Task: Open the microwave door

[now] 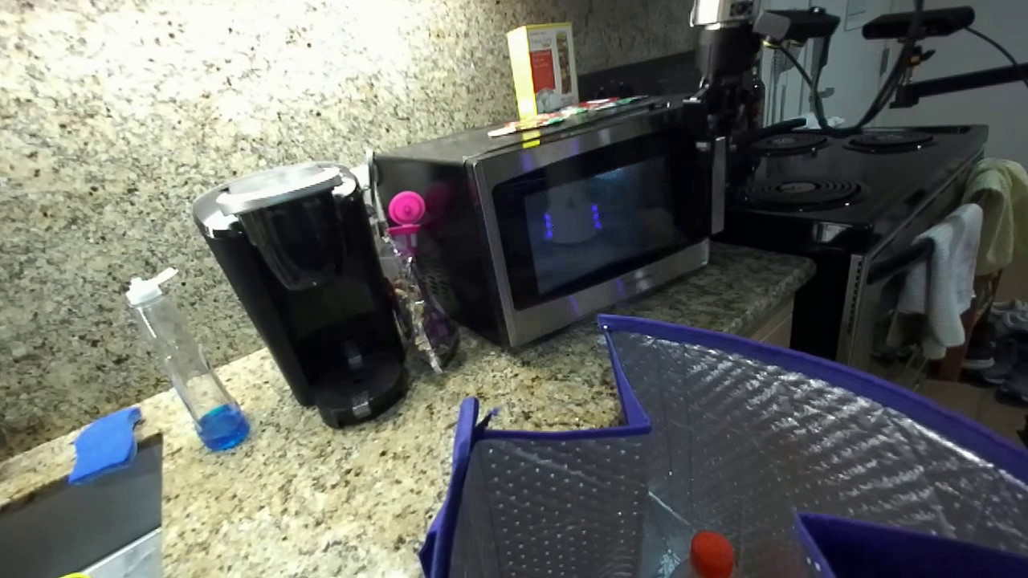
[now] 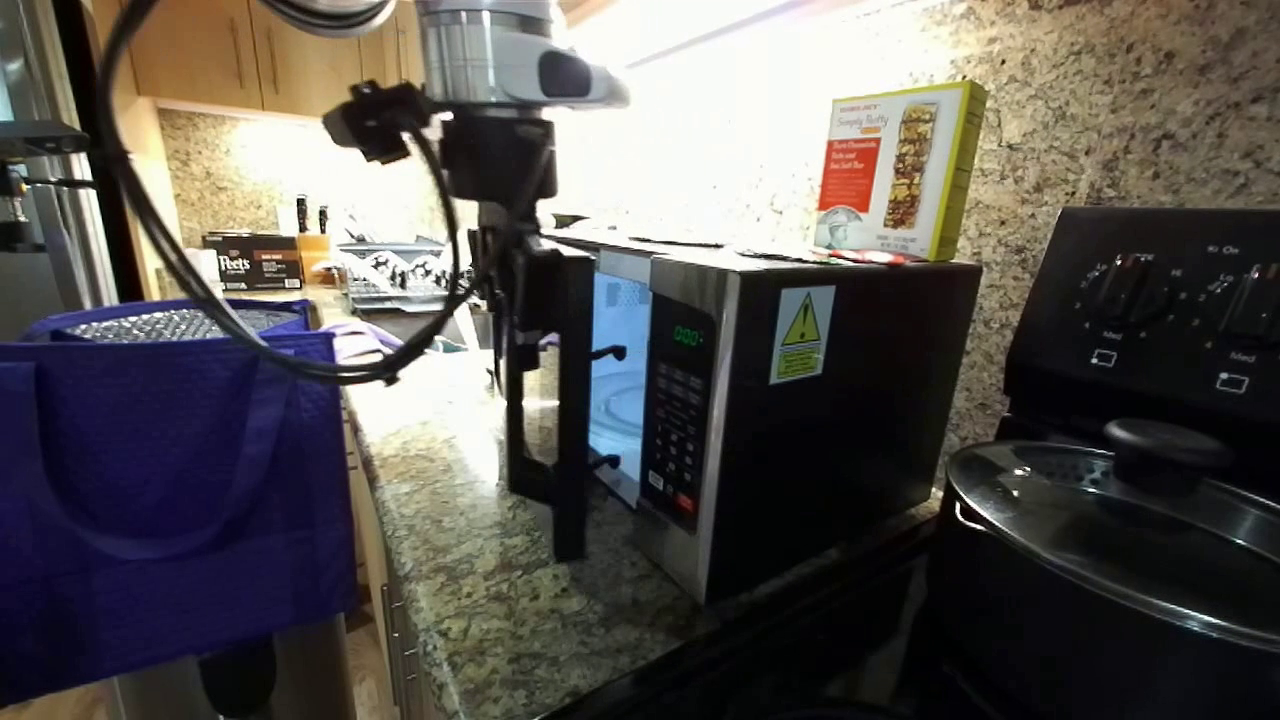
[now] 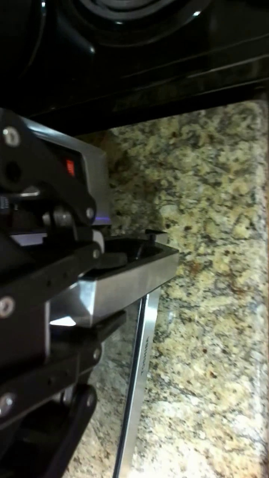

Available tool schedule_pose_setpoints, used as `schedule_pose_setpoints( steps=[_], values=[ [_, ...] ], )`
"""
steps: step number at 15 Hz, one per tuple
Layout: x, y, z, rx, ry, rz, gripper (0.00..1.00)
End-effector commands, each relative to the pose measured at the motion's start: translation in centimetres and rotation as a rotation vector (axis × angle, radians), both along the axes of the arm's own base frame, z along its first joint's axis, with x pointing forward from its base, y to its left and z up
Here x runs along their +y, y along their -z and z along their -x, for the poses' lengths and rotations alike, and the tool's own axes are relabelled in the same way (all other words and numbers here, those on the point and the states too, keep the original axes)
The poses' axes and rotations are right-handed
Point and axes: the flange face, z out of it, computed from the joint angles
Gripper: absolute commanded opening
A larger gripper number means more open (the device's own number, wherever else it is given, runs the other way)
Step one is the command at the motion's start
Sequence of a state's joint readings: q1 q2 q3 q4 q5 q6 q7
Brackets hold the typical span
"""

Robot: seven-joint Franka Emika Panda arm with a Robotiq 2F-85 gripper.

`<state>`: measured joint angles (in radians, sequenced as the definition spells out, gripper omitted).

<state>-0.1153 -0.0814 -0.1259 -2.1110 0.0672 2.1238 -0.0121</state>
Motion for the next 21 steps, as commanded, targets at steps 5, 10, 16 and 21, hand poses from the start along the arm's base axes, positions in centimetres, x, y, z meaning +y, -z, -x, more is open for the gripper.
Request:
schedule_pose_setpoints(
  steps=[5,10,16,21],
  values=[
    [4.5,-1.4,7.7,0.008,0.084,-0.07,0.76],
    [5.7,-2.4,9.3,0.084,-0.004,-0.035,1.0],
    [6.6,-5.4,11.6,0.16,-0.288,0.132,1.0],
    [6.8,-6.8,11.9,0.141,-0.337,0.152,1.0]
  ],
)
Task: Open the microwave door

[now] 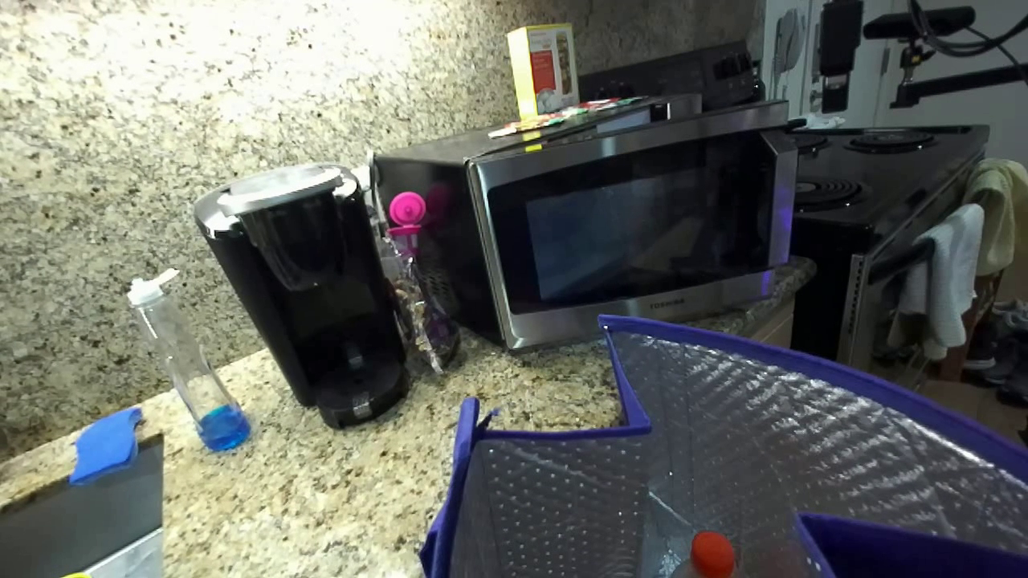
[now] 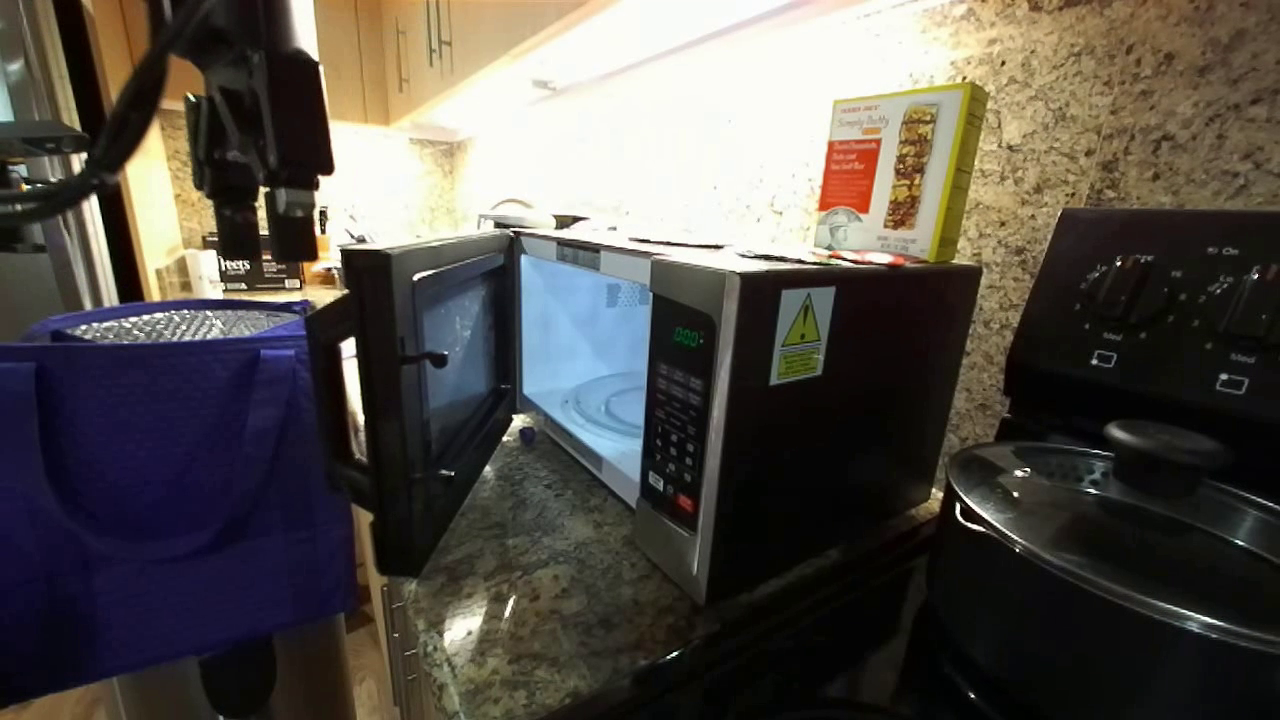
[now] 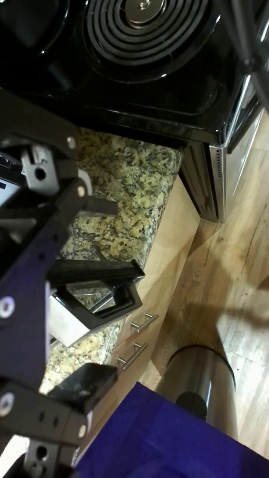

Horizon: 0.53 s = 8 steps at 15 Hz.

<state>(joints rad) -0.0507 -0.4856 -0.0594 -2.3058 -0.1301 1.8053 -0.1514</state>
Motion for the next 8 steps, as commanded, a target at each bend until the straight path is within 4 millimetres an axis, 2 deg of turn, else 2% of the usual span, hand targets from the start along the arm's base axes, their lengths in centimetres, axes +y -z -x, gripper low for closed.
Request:
schedule_pose_setpoints(
  steps=[1,5,8],
  values=[
    [0.1,-0.3,0.1,-0.003,-0.006,0.001,1.0],
    [-0.3,-1.3,-0.9,-0.015,-0.198,0.04,1.0],
    [-0.3,-2.1,-2.8,-0.05,-0.331,0.049,1.0]
  ],
)
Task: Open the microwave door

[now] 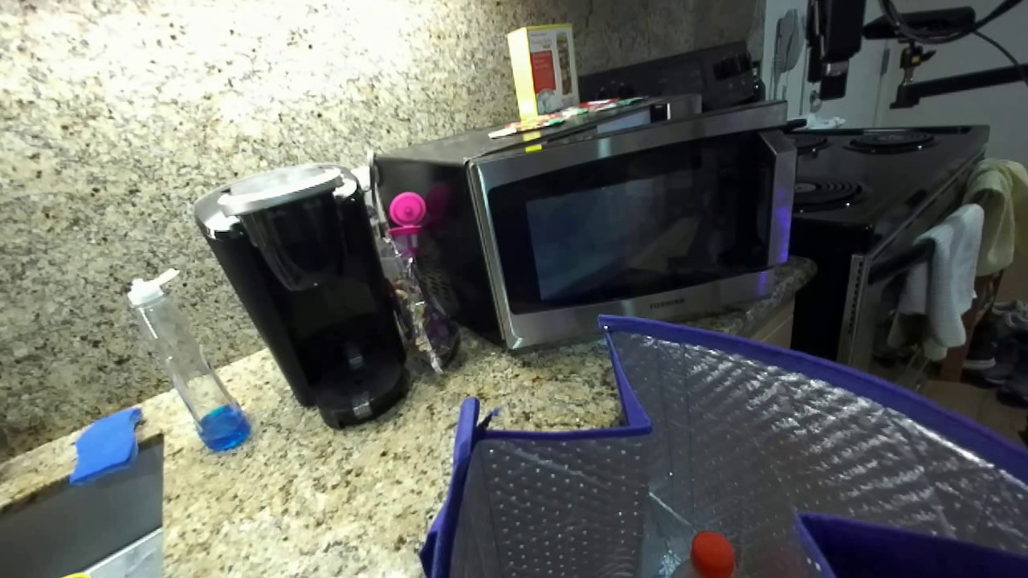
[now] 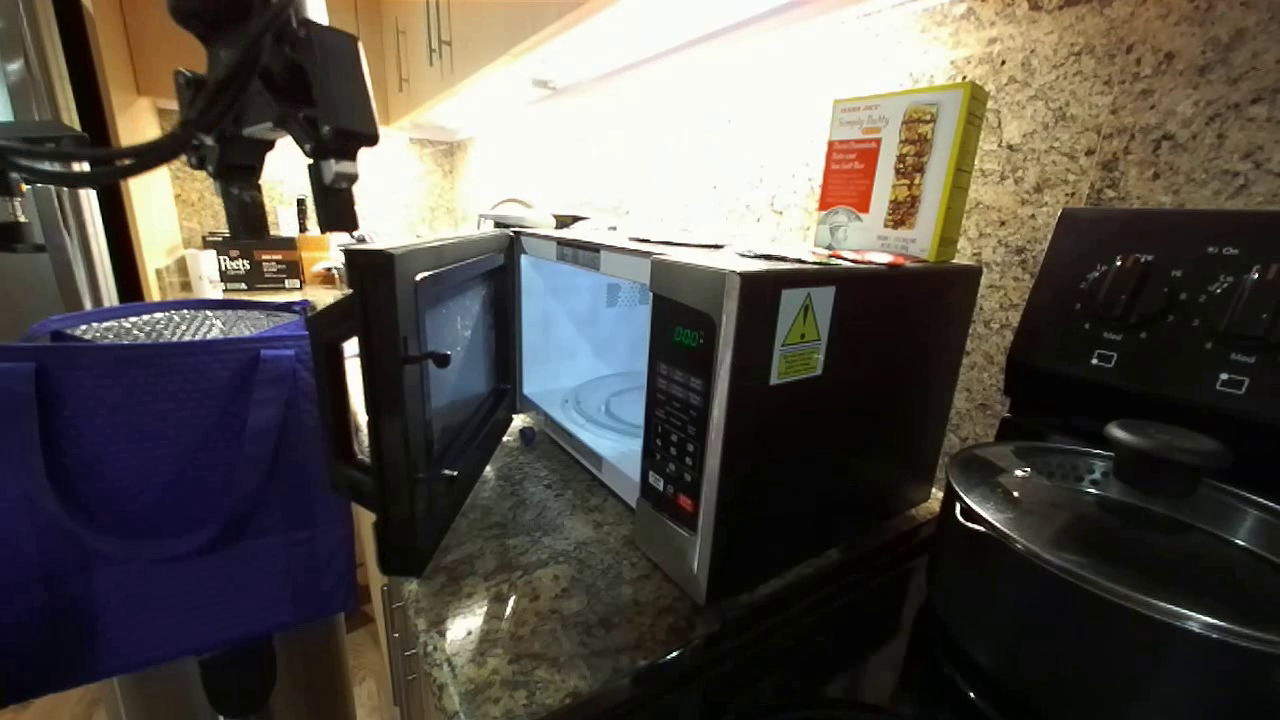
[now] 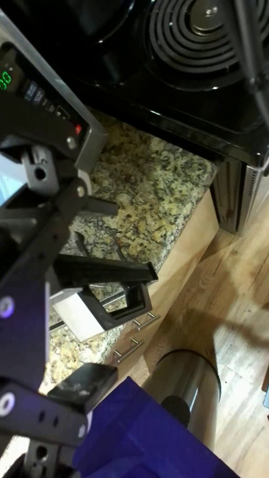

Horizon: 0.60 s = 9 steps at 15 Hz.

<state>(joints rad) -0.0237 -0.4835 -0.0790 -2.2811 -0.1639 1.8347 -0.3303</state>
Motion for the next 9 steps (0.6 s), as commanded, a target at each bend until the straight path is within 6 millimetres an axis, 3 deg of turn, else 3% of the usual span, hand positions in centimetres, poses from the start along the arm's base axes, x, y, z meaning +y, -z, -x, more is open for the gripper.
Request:
schedule_pose_setpoints(
  steps=[1,9],
  values=[
    [-0.1,-0.8,-2.8,-0.032,-0.189,0.013,1.0],
    [1.3,2.5,-8.0,0.038,-0.418,-0.091,1.0]
  ],
)
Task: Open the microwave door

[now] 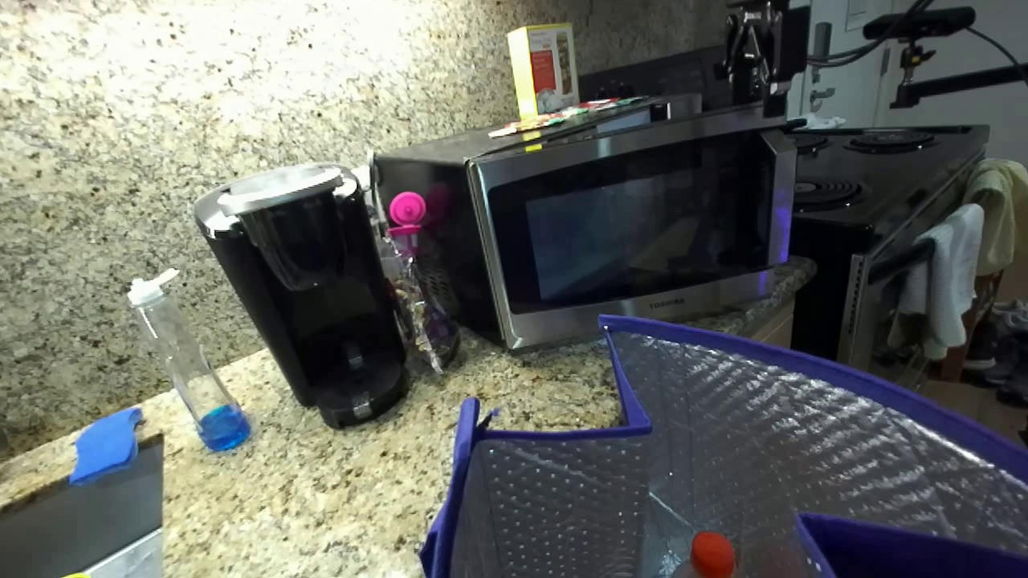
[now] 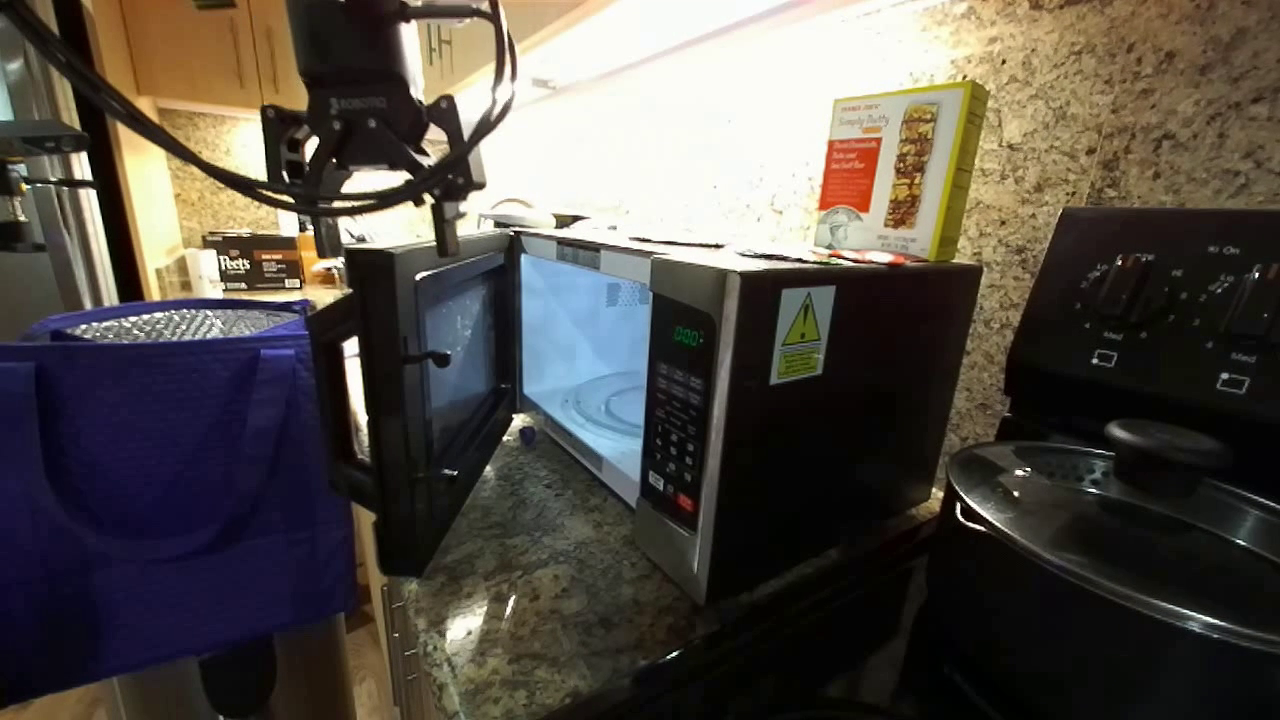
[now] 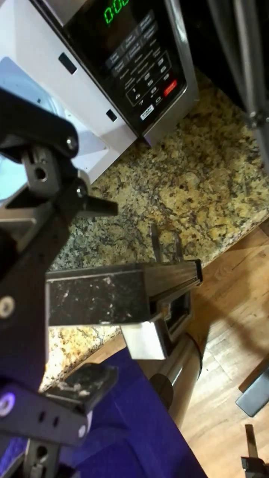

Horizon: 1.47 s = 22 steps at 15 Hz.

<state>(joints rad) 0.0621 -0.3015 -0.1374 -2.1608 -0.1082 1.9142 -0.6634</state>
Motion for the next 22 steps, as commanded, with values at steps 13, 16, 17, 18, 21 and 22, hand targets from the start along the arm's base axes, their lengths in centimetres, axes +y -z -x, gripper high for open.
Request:
schedule_pose_setpoints(
  steps=[13,16,17,18,21,22],
  values=[
    [6.9,1.3,1.5,0.154,0.016,0.045,1.0],
    [9.3,0.4,1.3,0.114,-0.171,0.084,1.0],
    [10.1,0.2,1.0,0.112,-0.218,0.09,1.0],
    [11.0,0.0,0.6,0.111,-0.27,0.094,1.0],
    [13.5,-0.3,0.5,0.118,-0.413,0.103,1.0],
    [14.0,-0.3,0.6,0.113,-0.442,0.096,1.0]
  ],
)
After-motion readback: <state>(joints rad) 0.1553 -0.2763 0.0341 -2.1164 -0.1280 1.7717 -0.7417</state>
